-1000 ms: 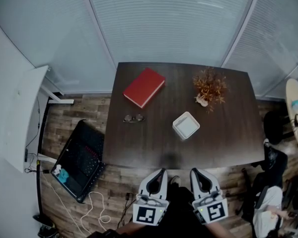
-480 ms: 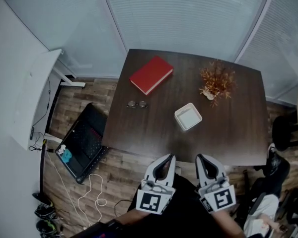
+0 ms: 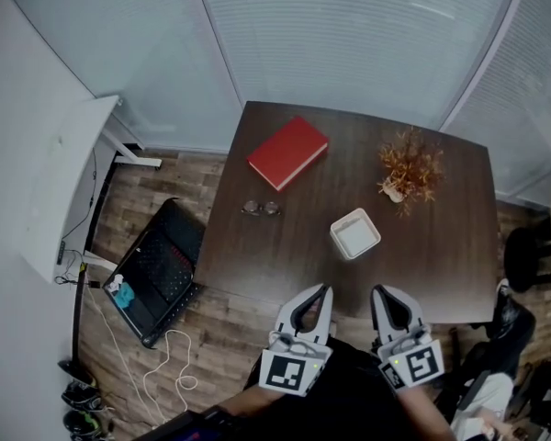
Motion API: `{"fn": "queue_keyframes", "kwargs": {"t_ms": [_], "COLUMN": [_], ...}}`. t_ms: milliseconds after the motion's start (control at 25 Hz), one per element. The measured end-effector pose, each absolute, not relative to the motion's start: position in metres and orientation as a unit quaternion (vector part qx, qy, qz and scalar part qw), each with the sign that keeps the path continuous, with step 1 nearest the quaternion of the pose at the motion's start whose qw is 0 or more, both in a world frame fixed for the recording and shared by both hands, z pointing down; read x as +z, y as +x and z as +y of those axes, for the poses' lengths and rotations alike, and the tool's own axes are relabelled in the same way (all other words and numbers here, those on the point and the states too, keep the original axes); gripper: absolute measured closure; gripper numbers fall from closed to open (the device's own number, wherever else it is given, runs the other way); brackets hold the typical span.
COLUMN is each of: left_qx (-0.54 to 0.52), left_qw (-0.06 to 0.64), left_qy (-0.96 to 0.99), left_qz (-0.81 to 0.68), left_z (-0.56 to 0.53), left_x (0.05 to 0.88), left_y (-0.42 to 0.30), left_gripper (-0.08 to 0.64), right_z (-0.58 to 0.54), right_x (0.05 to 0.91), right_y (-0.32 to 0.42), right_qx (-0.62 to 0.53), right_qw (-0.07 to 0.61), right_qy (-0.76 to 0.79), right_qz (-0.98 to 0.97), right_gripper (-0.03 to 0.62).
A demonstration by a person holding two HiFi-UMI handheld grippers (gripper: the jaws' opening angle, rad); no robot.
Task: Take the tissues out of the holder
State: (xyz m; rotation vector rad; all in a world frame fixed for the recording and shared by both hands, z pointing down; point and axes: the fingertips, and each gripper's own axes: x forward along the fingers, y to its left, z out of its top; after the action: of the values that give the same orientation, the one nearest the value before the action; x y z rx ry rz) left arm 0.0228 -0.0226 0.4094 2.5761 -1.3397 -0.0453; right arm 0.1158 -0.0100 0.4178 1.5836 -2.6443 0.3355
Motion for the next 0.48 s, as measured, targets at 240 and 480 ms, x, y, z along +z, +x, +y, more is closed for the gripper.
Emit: {"fn": "queue_keyframes", "kwargs": {"t_ms": [240,480], "left_qx": [-0.032,-0.033], "left_qw": [0.127,0.127], "left_qy": [0.885,0.887], "left_qz": [-0.446,-0.443], "left_z": [-0.046,-0.069], "left_x": [0.402,0.406], "left_y": [0.008,-0.007], "left_gripper": [0.565,0.565], "right_z": [-0.038,-0.061], "right_x": [0.444,0.477], "right_y": [0.11,0.1], "right_qx": [0.136,0.162], "right_qw": [0.056,0.082], "right_qy": [0.513,0.504], "right_qz": [-0.846,-0.844], "right_gripper": [0.583,0.537]}}
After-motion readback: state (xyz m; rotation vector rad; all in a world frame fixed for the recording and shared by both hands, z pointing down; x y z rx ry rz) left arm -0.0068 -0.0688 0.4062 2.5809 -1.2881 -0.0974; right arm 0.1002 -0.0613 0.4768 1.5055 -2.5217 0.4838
